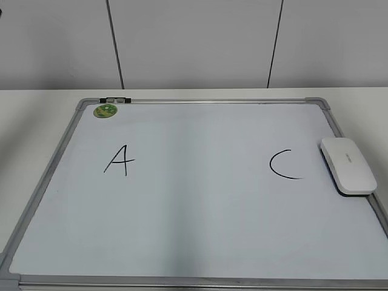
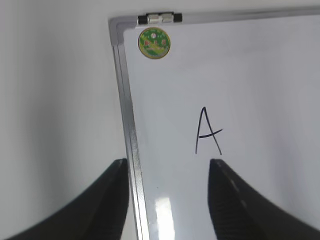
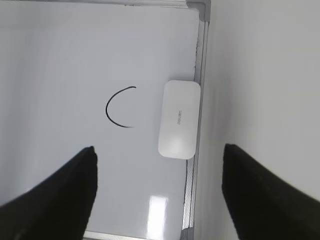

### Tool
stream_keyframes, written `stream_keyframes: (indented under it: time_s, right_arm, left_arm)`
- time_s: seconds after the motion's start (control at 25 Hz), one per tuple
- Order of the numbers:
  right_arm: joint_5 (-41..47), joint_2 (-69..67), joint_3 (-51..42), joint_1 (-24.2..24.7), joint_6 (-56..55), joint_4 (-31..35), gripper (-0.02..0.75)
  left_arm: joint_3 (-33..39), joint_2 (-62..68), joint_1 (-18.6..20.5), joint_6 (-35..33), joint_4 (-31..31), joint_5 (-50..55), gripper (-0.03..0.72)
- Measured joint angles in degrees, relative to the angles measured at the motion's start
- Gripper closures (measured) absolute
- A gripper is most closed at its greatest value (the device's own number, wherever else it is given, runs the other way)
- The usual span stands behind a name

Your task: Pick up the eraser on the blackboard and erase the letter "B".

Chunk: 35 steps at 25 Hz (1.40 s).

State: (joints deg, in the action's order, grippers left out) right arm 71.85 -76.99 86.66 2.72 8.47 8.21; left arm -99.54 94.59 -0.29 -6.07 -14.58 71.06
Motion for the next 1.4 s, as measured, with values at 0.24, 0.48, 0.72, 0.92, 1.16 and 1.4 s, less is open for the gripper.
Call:
stream_keyframes:
  time_s: [0.24,0.48,0.72,0.92,1.16,1.4]
  right_arm:
    - [0.1,7.7,-6.8,0.0,0.0,-0.2,0.143]
    - [0.2,16.2,-12.1,0.0,0.0,-0.2,0.144]
    - [0.4,22.7,-14.9,0.0,0.0,-0.2,0.144]
    - [0.4,28.8,-18.2,0.0,-1.6,1.4,0.144]
    - [0.5,37.0,-26.1,0.0,-2.6,2.3,0.144]
    - [0.6,46.6,-35.7,-0.1,-2.7,2.3,0.146]
  left_arm:
    - [4.2,-11.3,0.0,0.4,0.0,0.4,0.321]
    - [12.4,-20.6,0.0,0.6,0.0,0.5,0.321]
    - [24.5,-30.0,0.0,0.7,0.0,0.6,0.323]
    - [35.0,-39.4,-0.7,0.7,0.0,0.6,0.324]
    - [44.3,-51.0,-1.7,0.8,0.6,0.7,0.324]
    - [50.9,-60.5,-1.8,0.8,1.5,1.1,0.324]
